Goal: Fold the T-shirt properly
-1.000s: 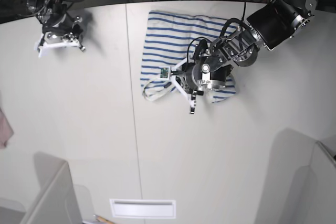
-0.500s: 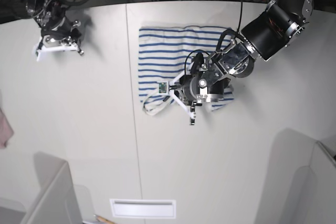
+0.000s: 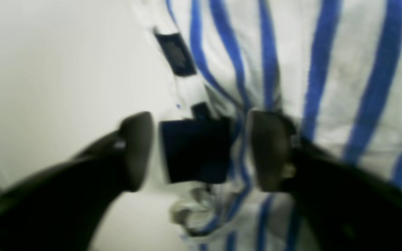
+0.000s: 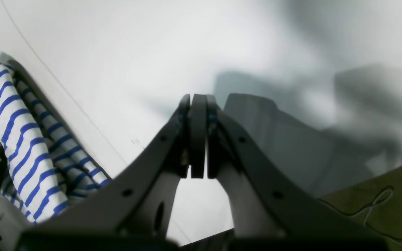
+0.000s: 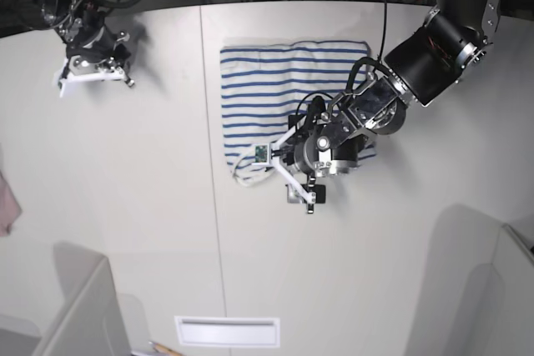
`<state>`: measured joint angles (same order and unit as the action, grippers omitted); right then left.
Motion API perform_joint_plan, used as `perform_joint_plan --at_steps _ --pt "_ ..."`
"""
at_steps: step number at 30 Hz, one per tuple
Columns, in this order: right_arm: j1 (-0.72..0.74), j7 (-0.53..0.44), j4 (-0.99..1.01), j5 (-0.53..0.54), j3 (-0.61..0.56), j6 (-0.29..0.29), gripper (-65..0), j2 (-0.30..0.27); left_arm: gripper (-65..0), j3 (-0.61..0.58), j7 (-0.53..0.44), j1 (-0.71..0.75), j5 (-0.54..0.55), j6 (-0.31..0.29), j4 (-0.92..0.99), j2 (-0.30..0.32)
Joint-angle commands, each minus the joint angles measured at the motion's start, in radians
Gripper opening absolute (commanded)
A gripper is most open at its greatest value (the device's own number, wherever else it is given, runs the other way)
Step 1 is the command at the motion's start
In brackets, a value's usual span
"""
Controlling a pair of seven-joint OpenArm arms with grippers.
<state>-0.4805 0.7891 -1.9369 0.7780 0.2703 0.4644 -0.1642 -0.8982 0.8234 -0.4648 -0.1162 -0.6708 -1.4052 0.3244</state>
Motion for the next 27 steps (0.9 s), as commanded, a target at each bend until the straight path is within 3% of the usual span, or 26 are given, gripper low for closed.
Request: perform_joint_plan --at_steps 1,4,13,16,18,19,23,25,27 --pt "0.001 -0.009 -0.017 0.004 0.001 -0.002 -65.0 -0.008 -8.9 0.003 0.034 -0.007 -0.006 -0.027 -0.016 0.012" --pt "0.006 -0.009 -0.017 0.004 0.001 -0.002 -65.0 -0.008 -2.0 0.072 0.035 -0.019 -0.006 -0.027 -0.067 0.012" --pt "0.006 -0.007 -0.025 0.004 -0.001 -0.005 -65.0 -0.01 -1.8 0.34 0.149 -0.013 0.003 -0.027 -0.297 0.014" --pt "0.004 -0.013 -0.031 0.004 -0.001 -0.094 -65.0 -0.008 -3.5 0.428 0.208 0.041 0.003 -0.027 -0.411 0.015" --pt "0.001 -0.015 -0.046 0.002 -0.001 -0.171 -65.0 -0.008 -13.0 0.521 0.231 0.113 0.003 -0.027 -0.492 0.015" --pt "-0.001 -0.027 -0.055 0.001 -0.001 -0.204 -65.0 -0.008 -21.7 0.584 0.233 0.168 0.003 -0.027 -0.532 0.015" --pt "-0.037 -0.164 -0.06 -0.033 0.001 -0.307 -65.0 -0.016 -64.8 0.822 0.192 0.383 0.002 -0.027 -0.573 0.014" --pt "-0.06 -0.233 -0.06 -0.122 -0.001 -0.355 -65.0 -0.015 -65.0 0.94 0.138 0.486 0.005 -0.027 -0.573 0.011" --pt "-0.08 -0.285 -0.06 -0.219 -0.001 -0.439 -65.0 -0.005 -65.0 1.025 0.049 0.579 0.02 -0.027 -0.573 0.009"
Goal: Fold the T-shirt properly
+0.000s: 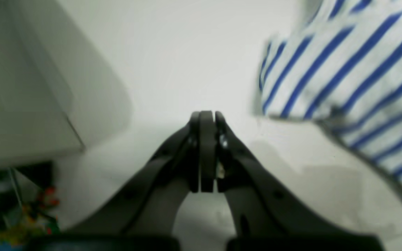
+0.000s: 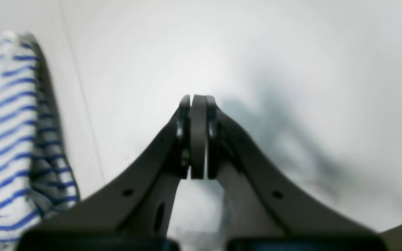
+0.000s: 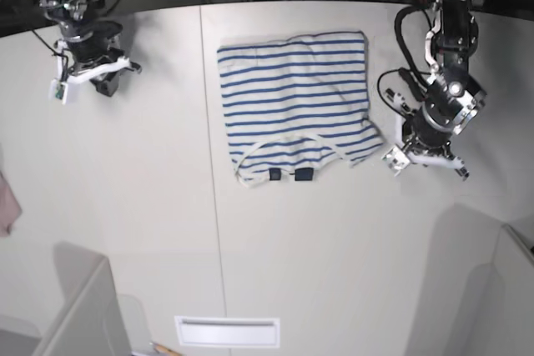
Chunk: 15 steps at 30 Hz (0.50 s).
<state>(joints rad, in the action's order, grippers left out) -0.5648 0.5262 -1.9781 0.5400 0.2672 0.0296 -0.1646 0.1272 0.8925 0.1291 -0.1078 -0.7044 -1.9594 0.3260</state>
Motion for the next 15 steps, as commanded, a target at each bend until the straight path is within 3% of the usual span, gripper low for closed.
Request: perform_joint_plan --at_steps 1,4,9,11,15 --pt "-0.007 -0.047 -0.019 -0.022 0.002 -0.046 -65.0 0.006 -65.0 0.036 -0.078 0.033 0.038 0.006 -0.019 0.011" --pt "-0.045 -0.143 -0.017 -0.13 0.01 -0.147 -65.0 0.076 -65.0 0.159 -0.353 0.211 0.168 0.006 0.005 0.014" --pt "-0.128 -0.377 -0.013 -0.308 0.005 -0.242 -65.0 0.182 -65.0 0.306 -0.872 0.458 0.334 0.006 0.093 0.011" --pt "-0.169 -0.466 -0.013 -0.329 0.005 -0.27 -65.0 0.205 -65.0 0.319 -0.979 0.525 0.342 0.006 0.113 0.011" --pt "-0.274 -0.645 -0.013 -0.331 0.004 -0.28 -65.0 0.208 -65.0 0.32 -1.103 0.631 0.342 0.006 0.176 0.011"
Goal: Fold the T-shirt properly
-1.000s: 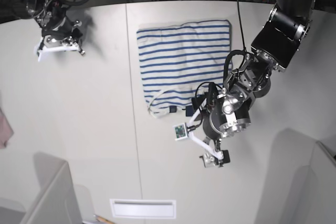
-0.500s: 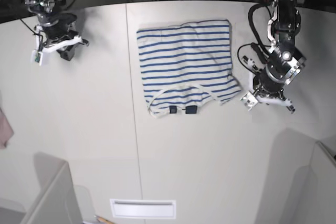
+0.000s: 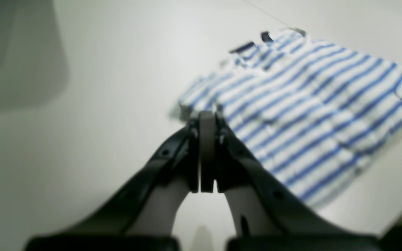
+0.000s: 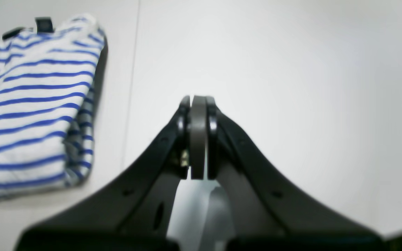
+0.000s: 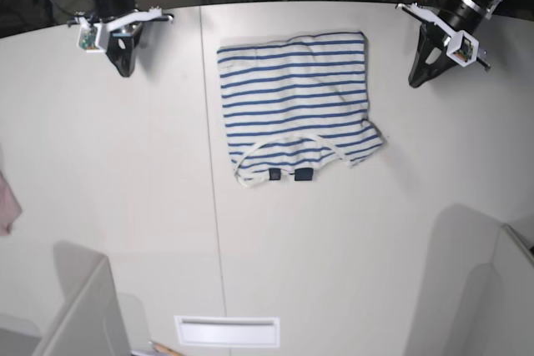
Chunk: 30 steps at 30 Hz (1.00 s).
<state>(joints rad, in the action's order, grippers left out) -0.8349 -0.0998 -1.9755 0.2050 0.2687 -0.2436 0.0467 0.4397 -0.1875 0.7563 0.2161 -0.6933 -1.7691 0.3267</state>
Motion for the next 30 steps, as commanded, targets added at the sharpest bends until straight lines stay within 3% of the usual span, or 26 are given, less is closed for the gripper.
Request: perform_joint_plan --at_steps 1,5,13,20,24,30 --pt "-0.034 -0.059 -0.015 0.004 0.002 -0.007 -65.0 -0.003 -65.0 0.005 -0.053 0.027 0.018 -0.005 0.01 0.01" --pt "-0.128 -0.13 -0.003 0.004 0.01 -0.007 -65.0 -0.009 -65.0 0.003 -0.195 0.107 0.016 -0.005 0.131 -0.005" --pt "-0.274 -0.131 0.025 0.003 0.011 -0.006 -65.0 -0.037 -65.0 0.003 -0.455 0.199 0.015 -0.005 0.372 -0.011" --pt "-0.395 -0.005 0.109 0.003 0.011 -0.007 -65.0 -0.043 -65.0 0.001 -0.562 0.197 -0.001 -0.005 0.622 -0.014" --pt "-0.406 0.062 0.232 0.003 0.011 -0.007 -65.0 -0.043 -65.0 0.001 -0.616 0.185 -0.097 -0.005 0.783 -0.051" --pt "-0.314 0.125 0.496 0.003 0.002 -0.007 -65.0 -0.078 -65.0 -0.075 -0.619 0.088 -0.241 -0.005 1.07 -0.09"
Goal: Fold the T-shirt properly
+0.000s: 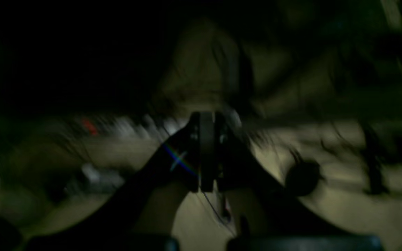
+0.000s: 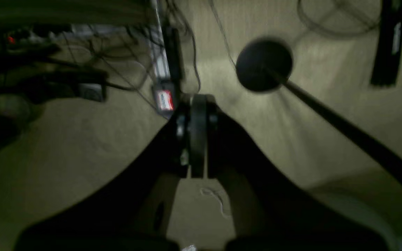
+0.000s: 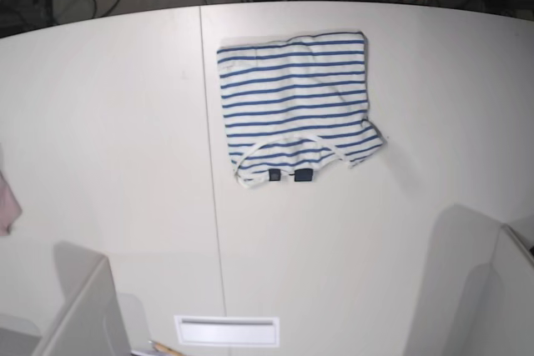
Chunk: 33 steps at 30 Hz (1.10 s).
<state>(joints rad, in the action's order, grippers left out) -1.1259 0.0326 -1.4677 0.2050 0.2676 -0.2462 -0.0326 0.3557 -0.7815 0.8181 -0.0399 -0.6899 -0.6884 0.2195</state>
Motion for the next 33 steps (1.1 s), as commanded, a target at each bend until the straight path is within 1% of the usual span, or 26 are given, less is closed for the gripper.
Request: perform_joint_plan --at_steps 1,5,8,10,13,14,15,17,19,20,22,23,24,26,27,29,31,33 --pt "0.0 -0.007 0.04 0.003 0.003 -0.005 -65.0 -0.003 -65.0 -0.008 -0.025 -0.001 0.005 -0.008 0.051 0.018" --pt "0.094 -0.007 0.22 0.003 0.003 -0.006 -65.0 -0.013 -65.0 -0.043 -0.023 -0.115 -0.005 -0.008 0.263 0.021" --pt "0.165 -0.007 0.328 0.003 0.002 -0.006 -65.0 -0.036 -65.0 -0.067 -0.02 -0.185 -0.004 -0.008 0.355 0.022" --pt "0.221 -0.007 0.419 0.001 0.002 -0.006 -65.0 -0.04 -65.0 -0.067 -0.02 -0.224 -0.004 -0.008 0.402 0.024" --pt "0.323 -0.007 0.592 0.001 -0.012 -0.006 -65.0 -0.077 -65.0 -0.067 -0.019 -0.279 -0.004 -0.008 0.457 0.039" --pt "0.364 -0.007 0.661 0.001 -0.04 -0.006 -65.0 -0.085 -65.0 -0.067 -0.019 -0.297 -0.004 -0.008 0.476 0.044" --pt "0.409 -0.007 0.737 0.001 -0.083 -0.006 -65.0 -0.108 -65.0 -0.067 -0.019 -0.317 -0.004 -0.008 0.499 0.044" --pt "0.495 -0.01 0.881 0.001 -0.19 -0.006 -65.0 -0.135 -65.0 -0.068 -0.017 -0.359 -0.005 -0.008 0.545 0.045" --pt "0.588 -0.012 1.022 0.003 -0.304 -0.006 -65.0 -0.146 -65.0 -0.068 -0.017 -0.397 -0.007 -0.008 0.591 0.047" --pt "0.633 -0.012 1.086 0.004 -0.351 -0.006 -65.0 -0.146 -65.0 -0.068 -0.017 -0.414 -0.01 0.002 0.612 0.047" --pt "0.703 -0.013 1.174 0.004 -0.419 -0.006 -65.0 -0.14 -65.0 -0.068 -0.017 -0.448 -0.071 0.032 0.649 0.047" --pt "0.728 -0.013 1.192 0.004 -0.439 -0.006 -65.0 -0.138 -65.0 -0.068 -0.016 -0.46 -0.12 0.054 0.666 0.047" --pt "0.745 -0.013 1.197 0.004 -0.457 -0.006 -65.0 -0.137 -65.0 -0.068 0.01 -0.474 -0.177 0.083 0.677 0.047" --pt "0.772 -0.013 1.197 0.004 -0.476 -0.005 -65.0 -0.129 -65.0 -0.067 0.124 -0.501 -0.291 0.141 0.678 0.042" --pt "0.788 -0.013 1.198 0.004 -0.479 -0.003 -65.0 -0.129 -65.0 -0.067 0.198 -0.518 -0.346 0.183 0.678 0.039" --pt "0.811 -0.012 1.202 0.004 -0.479 -0.003 -65.0 -0.129 -65.0 -0.067 0.304 -0.546 -0.42 0.261 0.678 0.036" --pt "0.827 -0.012 1.202 0.004 -0.479 -0.003 -65.0 -0.129 -65.0 -0.062 0.371 -0.572 -0.469 0.333 0.678 0.011" --pt "0.841 -0.012 1.202 0.004 -0.474 -0.003 -65.0 -0.128 -65.0 -0.06 0.406 -0.593 -0.49 0.391 0.678 -0.012"
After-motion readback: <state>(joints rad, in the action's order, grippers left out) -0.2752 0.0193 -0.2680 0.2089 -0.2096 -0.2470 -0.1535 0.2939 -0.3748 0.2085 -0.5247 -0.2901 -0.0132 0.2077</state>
